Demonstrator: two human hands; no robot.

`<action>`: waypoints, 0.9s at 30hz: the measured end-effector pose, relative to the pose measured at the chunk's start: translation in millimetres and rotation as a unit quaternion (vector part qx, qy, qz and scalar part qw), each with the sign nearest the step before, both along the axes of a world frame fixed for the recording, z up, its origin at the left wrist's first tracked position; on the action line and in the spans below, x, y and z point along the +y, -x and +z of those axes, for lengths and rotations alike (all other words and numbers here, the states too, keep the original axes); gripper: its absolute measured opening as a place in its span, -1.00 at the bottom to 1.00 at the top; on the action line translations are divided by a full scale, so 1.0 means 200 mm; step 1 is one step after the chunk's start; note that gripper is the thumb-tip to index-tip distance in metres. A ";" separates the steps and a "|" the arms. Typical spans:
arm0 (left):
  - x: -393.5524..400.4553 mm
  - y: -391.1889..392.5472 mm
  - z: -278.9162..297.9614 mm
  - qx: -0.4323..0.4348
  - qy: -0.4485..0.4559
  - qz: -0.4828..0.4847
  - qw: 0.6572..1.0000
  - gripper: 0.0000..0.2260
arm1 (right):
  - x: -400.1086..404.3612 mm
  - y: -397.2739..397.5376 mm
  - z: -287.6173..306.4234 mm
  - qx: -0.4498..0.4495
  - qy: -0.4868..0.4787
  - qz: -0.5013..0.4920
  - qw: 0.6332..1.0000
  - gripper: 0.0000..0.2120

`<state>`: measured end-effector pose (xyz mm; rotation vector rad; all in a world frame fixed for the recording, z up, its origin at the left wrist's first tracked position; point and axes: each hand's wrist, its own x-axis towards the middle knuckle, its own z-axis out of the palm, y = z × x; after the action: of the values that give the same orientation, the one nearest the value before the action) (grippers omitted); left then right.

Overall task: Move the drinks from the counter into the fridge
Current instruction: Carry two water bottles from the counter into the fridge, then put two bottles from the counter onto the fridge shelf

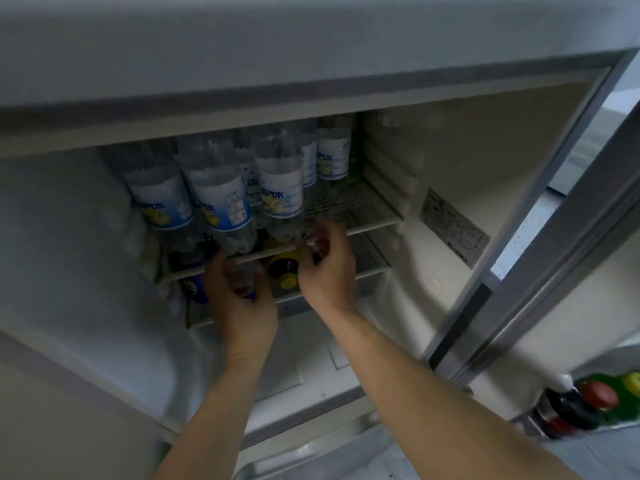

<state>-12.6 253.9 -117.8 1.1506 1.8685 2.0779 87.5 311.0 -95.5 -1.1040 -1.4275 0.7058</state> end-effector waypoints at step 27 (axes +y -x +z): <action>-1.23 -0.97 -1.20 0.088 0.585 -0.401 0.700 -0.72 | -2.38 -2.11 -1.21 0.165 0.490 -0.390 0.762 -0.77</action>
<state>180.7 8.9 -358.4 1.3127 1.6712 0.1513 508.9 -165.7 -337.3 -2.0639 -0.0981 0.9596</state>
